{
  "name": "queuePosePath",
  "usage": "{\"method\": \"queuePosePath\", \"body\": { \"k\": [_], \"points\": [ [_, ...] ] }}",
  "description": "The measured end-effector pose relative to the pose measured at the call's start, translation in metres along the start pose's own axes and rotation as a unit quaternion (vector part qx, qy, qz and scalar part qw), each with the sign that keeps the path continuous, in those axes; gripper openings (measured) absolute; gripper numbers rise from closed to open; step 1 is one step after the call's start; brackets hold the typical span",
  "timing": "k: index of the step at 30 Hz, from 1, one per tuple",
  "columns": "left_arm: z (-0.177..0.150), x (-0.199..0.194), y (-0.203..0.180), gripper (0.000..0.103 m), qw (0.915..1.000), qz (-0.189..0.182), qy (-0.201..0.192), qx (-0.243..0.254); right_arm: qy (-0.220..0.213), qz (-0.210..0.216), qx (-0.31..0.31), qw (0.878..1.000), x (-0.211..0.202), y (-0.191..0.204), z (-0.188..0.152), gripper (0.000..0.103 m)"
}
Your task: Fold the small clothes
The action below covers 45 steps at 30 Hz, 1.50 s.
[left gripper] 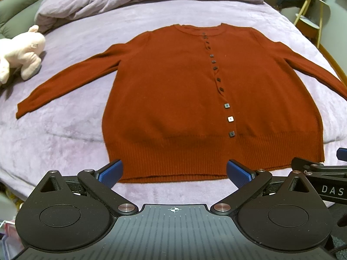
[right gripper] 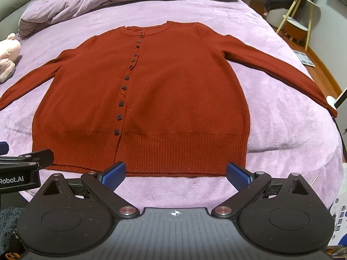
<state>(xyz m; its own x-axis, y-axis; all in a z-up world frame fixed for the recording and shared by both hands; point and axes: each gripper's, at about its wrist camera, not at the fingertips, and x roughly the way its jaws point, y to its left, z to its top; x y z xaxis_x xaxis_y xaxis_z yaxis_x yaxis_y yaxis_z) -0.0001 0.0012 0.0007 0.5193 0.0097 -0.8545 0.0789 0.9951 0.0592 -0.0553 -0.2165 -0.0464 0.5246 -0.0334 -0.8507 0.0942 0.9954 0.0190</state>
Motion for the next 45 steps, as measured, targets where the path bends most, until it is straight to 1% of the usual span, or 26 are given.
{"method": "queuePosePath", "body": {
  "k": [31,45],
  "points": [
    [-0.0024,0.0022,0.001,0.103,1.0,0.0,0.002,-0.001,-0.002,-0.001,0.002,1.0,-0.0002,-0.0025,0.0011,0.099],
    [-0.0014,0.0049,0.0006,0.103,1.0,0.001,0.009,0.0,-0.002,0.001,0.008,1.0,0.002,-0.0053,0.0005,0.099]
  ]
}}
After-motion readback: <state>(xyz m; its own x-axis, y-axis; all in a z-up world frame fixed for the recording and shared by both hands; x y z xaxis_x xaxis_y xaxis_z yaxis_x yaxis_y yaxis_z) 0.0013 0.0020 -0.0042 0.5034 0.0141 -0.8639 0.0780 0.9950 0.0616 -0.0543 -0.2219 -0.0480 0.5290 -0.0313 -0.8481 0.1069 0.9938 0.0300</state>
